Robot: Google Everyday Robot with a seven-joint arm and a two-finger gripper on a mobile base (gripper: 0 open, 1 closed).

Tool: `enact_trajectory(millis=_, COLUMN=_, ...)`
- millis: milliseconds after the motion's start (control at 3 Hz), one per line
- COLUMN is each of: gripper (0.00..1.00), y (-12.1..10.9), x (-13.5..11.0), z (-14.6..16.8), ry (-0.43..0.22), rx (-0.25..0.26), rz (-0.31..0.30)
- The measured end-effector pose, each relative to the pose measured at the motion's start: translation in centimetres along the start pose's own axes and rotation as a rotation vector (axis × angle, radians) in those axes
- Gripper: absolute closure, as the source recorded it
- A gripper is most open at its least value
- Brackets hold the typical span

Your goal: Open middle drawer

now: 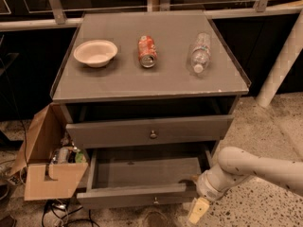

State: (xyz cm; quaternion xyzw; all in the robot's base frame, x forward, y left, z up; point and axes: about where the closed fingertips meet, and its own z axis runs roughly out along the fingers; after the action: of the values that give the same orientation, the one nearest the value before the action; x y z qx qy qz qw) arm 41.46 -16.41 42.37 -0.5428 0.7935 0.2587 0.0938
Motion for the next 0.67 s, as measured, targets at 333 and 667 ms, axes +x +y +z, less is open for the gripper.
enact_trajectory(millis=333, gripper=0.00, y=1.54, x=1.65, z=0.13, ry=0.013, rx=-0.027, rz=0.029)
enact_trajectory(millis=667, gripper=0.00, y=1.72, x=1.46, z=-0.28, ry=0.014, rx=-0.027, rz=0.029)
